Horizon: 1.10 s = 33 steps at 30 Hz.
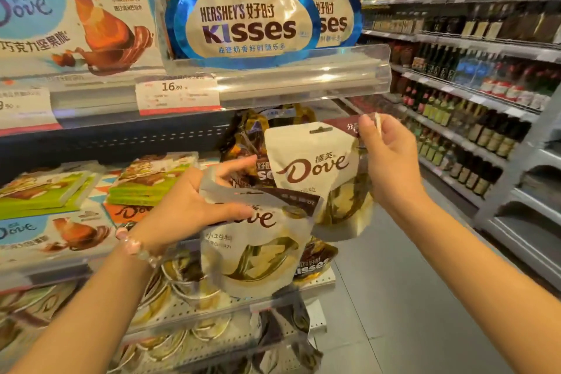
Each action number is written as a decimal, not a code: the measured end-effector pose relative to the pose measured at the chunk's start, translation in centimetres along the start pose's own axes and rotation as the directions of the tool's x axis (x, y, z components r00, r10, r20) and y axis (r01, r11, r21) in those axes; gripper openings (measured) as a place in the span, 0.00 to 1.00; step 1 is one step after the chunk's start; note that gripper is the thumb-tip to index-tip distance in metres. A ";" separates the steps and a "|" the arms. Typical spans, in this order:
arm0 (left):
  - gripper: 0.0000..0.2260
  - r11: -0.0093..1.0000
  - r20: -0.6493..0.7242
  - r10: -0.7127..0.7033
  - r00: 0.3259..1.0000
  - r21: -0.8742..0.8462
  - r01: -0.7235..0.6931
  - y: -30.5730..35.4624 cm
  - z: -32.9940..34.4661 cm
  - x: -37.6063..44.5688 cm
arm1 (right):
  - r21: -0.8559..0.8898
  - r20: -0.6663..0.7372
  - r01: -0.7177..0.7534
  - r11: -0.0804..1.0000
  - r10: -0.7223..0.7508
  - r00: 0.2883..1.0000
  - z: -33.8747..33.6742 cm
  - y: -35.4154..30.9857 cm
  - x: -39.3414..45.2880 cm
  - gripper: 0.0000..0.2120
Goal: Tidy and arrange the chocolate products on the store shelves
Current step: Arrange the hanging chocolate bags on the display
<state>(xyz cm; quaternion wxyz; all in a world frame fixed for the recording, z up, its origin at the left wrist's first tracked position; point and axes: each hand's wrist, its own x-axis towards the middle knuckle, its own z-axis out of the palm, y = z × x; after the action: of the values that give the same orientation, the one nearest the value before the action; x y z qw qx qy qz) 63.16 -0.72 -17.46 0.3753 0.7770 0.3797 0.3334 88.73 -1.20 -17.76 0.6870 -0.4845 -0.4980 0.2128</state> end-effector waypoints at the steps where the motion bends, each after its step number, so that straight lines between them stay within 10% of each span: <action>1: 0.31 1.000 -0.005 -0.019 1.000 -0.007 0.019 -0.2 0.6 0.1 | 0.005 0.030 0.007 1.000 -0.007 1.000 0.3 0.2 -0.4 0.08; 10: 0.13 0.981 -0.159 -0.139 0.977 -0.157 0.114 -1.6 4.2 -0.4 | 0.251 0.324 -0.186 0.950 0.098 0.941 1.7 2.1 -3.4 0.07; 21: 0.10 0.958 -0.447 -0.247 0.859 -0.247 0.147 -4.4 3.4 -1.7 | 0.094 0.541 -0.227 0.969 0.141 0.829 -0.4 5.6 -3.5 0.09; 29: 0.12 0.977 -0.467 -0.205 0.860 -0.147 0.153 -5.4 2.8 -3.0 | -0.632 0.538 -0.174 0.755 0.590 0.602 -3.2 16.1 -5.1 0.05; 33: 0.15 0.972 -0.474 -0.234 0.849 -0.139 0.190 -6.0 3.0 -3.9 | -0.852 0.337 -0.063 0.519 0.636 0.694 -2.6 20.7 -6.1 0.11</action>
<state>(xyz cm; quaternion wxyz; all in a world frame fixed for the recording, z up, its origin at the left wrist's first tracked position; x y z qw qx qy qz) 61.66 -2.40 -24.91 0.3355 0.6043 0.5303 0.4910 92.47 2.02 -38.97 0.1338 -0.7323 -0.6153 0.2594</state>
